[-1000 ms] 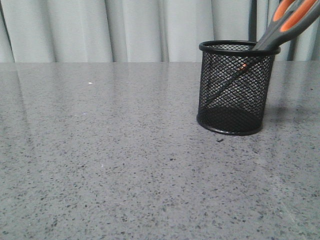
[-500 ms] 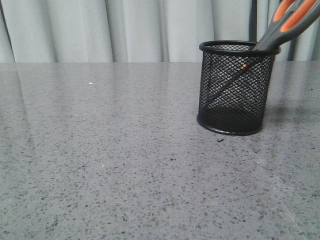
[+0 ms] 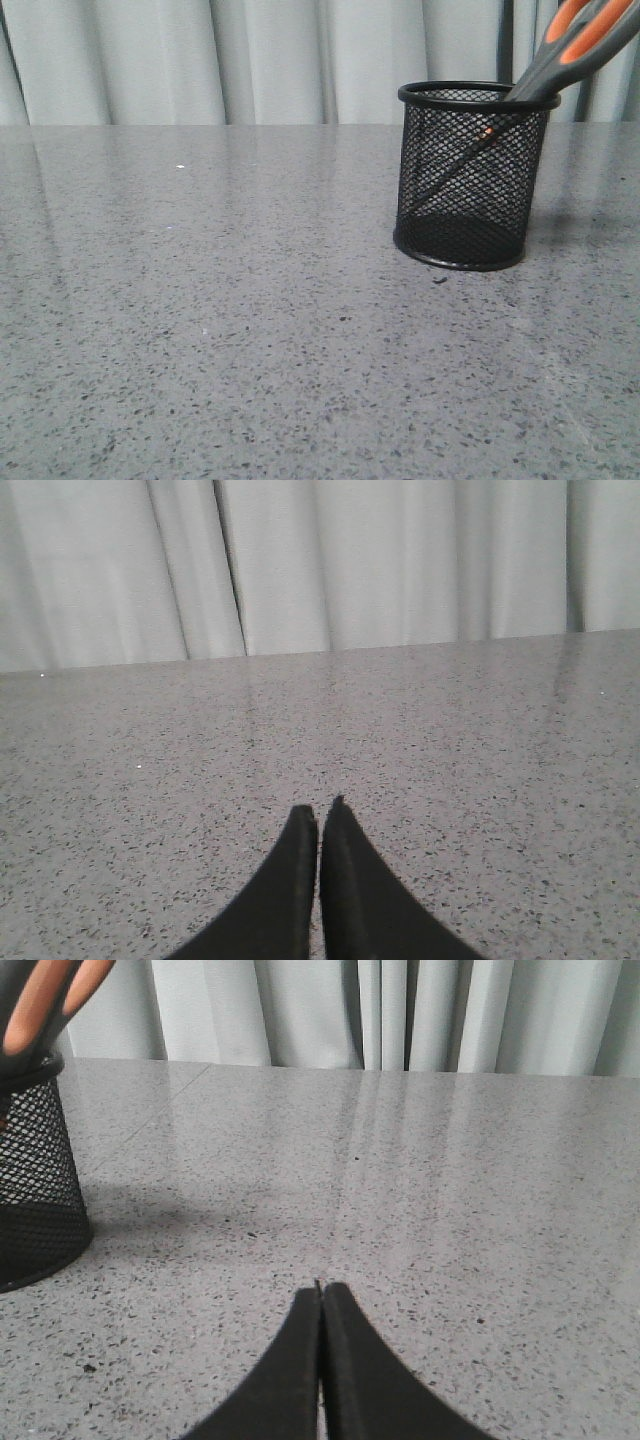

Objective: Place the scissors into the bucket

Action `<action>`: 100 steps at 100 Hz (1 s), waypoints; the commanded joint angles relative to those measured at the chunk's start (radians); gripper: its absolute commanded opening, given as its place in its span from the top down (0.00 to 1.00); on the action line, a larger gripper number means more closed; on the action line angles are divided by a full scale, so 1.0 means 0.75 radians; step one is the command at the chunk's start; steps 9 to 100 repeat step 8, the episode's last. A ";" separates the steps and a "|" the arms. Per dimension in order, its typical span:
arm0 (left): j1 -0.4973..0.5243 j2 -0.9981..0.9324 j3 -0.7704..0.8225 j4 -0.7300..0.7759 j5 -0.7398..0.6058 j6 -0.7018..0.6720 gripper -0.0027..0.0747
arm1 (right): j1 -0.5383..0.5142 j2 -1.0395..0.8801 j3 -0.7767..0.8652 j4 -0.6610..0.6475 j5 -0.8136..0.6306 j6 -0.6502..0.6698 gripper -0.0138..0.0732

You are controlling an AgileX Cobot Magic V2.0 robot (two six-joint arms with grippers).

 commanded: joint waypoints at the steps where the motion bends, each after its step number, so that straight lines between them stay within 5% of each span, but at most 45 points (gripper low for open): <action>1: 0.001 -0.034 0.022 -0.010 -0.103 -0.013 0.99 | -0.007 -0.027 0.034 -0.020 -0.108 0.001 0.92; 100: 0.001 -0.034 0.022 -0.010 -0.103 -0.013 0.99 | -0.007 -0.027 0.034 -0.020 -0.108 0.001 0.92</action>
